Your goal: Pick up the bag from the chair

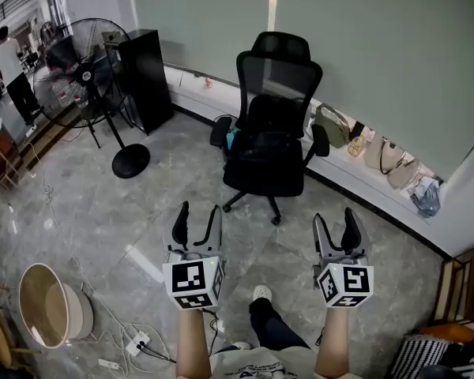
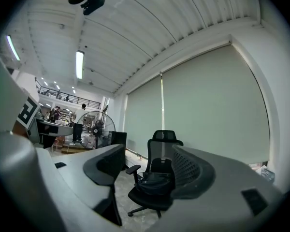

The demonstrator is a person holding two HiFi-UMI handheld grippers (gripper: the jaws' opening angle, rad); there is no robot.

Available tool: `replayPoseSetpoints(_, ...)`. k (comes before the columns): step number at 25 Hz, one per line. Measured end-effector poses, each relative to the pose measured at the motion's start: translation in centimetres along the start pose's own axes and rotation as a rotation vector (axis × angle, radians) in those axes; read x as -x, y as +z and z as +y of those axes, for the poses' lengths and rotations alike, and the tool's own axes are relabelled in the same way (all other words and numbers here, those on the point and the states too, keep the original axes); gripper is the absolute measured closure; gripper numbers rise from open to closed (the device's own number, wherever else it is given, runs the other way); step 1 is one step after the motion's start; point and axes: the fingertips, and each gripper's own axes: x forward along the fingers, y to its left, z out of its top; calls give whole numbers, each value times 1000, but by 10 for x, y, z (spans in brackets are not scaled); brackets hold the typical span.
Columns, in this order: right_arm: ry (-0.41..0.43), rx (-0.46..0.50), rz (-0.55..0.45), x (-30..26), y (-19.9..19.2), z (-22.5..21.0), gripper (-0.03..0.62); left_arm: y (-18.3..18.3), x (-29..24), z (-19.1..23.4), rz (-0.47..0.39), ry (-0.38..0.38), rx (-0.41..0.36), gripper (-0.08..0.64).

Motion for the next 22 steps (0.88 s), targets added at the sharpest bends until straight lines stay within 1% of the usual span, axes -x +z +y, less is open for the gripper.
replayPoseSetpoints(4, 30, 4, -5, -71, 7, -33, 284, 10, -72, -7, -2, 21, 1, 310)
replayPoseSetpoints(10, 68, 2, -20, -162, 12, -75, 283, 20, -159, -12, -12, 59, -1, 310)
replayPoseSetpoints(16, 76, -9, -9, -218, 4, -104, 282, 16, -216, -13, 6, 75, -4, 310)
replayPoseSetpoints(22, 80, -20, 11, -264, -9, -117, 283, 6, -264, -8, 32, 73, 0, 310)
